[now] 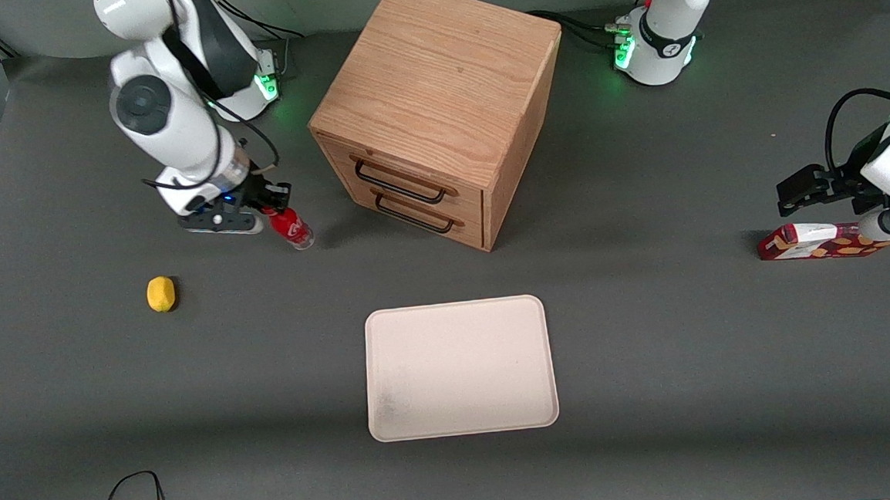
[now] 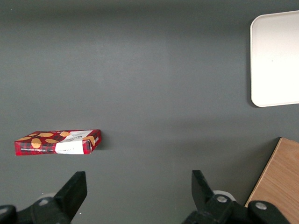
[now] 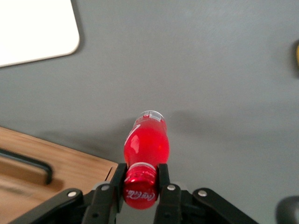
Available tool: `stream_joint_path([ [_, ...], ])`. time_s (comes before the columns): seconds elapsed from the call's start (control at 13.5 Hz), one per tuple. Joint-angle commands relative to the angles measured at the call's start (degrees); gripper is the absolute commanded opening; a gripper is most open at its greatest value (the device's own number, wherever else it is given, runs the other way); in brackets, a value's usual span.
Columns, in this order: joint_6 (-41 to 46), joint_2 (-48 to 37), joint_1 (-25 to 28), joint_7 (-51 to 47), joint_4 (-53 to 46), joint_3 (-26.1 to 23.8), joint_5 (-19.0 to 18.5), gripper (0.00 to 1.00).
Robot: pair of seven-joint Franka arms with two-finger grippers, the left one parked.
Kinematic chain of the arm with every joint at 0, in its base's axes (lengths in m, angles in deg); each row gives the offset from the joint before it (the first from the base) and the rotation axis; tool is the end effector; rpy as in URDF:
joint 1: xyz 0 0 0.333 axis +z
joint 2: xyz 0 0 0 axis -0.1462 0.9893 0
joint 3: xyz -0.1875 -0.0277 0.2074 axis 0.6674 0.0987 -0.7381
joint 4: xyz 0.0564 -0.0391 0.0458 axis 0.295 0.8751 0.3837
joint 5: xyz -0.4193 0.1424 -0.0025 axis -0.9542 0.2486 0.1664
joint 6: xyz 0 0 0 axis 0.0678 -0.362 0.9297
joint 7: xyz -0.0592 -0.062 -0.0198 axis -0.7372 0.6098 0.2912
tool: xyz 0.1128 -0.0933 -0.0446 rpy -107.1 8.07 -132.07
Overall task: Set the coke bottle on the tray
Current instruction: 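Lift the bottle and carry it with the right gripper toward the tray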
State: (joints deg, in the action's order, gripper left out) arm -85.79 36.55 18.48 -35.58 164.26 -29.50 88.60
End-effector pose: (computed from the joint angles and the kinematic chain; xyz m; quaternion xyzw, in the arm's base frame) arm 0.5157 0.2098 0.3470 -0.9956 0.0821 0.0448 0.0013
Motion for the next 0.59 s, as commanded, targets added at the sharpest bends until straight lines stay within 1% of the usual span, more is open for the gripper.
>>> stream_joint_path([
  [0.0, 13.5, 5.9, 0.3, 0.2, -18.4, 2.3, 0.0, 0.00],
  [0.22, 25.2, 15.9, -0.2, 0.2, -38.7, 3.5, 0.3, 0.00],
  [0.37, 31.9, 23.6, -1.7, 0.2, -51.6, 3.5, 0.6, 0.00],
  [0.52, 34.6, 29.4, -3.6, 0.2, -60.7, 3.2, 1.7, 0.00],
])
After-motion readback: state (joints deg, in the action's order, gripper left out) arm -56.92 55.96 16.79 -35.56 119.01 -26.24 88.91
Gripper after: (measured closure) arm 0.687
